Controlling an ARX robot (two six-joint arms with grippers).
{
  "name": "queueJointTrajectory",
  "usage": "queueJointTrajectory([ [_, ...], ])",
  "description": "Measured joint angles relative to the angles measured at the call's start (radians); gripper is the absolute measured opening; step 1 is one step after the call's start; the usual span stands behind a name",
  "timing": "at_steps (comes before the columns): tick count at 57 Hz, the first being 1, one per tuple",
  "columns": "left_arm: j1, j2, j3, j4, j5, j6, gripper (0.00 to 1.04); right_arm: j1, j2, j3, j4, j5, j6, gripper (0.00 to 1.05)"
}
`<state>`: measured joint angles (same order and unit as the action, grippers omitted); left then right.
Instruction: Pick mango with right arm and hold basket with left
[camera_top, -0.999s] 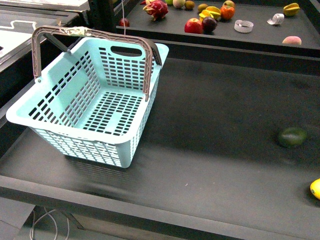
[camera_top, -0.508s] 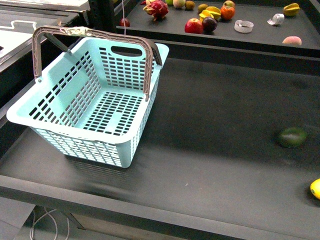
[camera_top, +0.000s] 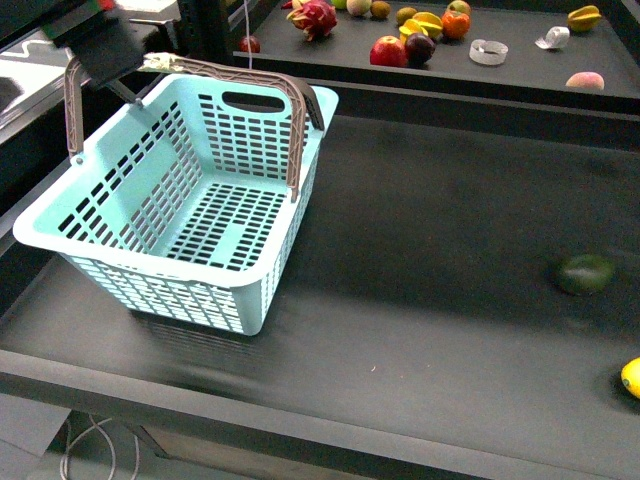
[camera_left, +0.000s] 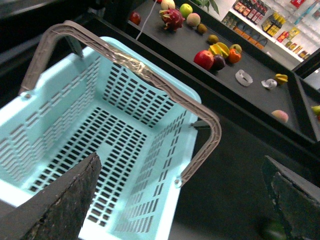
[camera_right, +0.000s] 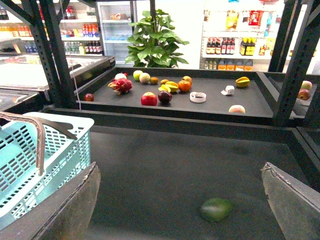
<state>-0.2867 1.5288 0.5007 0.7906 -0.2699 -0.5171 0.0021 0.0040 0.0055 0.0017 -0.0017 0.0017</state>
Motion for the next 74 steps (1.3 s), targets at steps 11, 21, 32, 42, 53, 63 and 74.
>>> queueJointTrajectory([
  [11,0.014,0.24,0.247,-0.077,0.061,-0.243,0.97,0.0,0.0,0.0,0.0,0.0,0.0,0.96],
  [21,0.026,0.394,0.421,-0.139,0.087,-0.4,0.97,0.0,0.0,0.0,0.0,0.0,0.0,0.96],
  [32,0.029,0.525,0.584,-0.194,0.098,-0.505,0.97,0.0,0.0,0.0,0.0,0.0,0.0,0.96],
  [42,0.044,0.639,0.715,-0.252,0.095,-0.566,0.97,0.0,0.0,0.0,0.0,0.0,0.0,0.96],
  [53,0.045,0.723,0.842,-0.296,0.097,-0.586,0.97,0.0,0.0,0.0,0.0,0.0,0.0,0.96],
  [63,0.045,0.829,1.005,-0.364,0.111,-0.586,0.97,0.0,0.0,0.0,0.0,0.0,0.0,0.96],
  [74,0.055,0.892,1.093,-0.398,0.117,-0.58,0.81,0.0,0.0,0.0,0.0,0.0,0.0,0.96],
])
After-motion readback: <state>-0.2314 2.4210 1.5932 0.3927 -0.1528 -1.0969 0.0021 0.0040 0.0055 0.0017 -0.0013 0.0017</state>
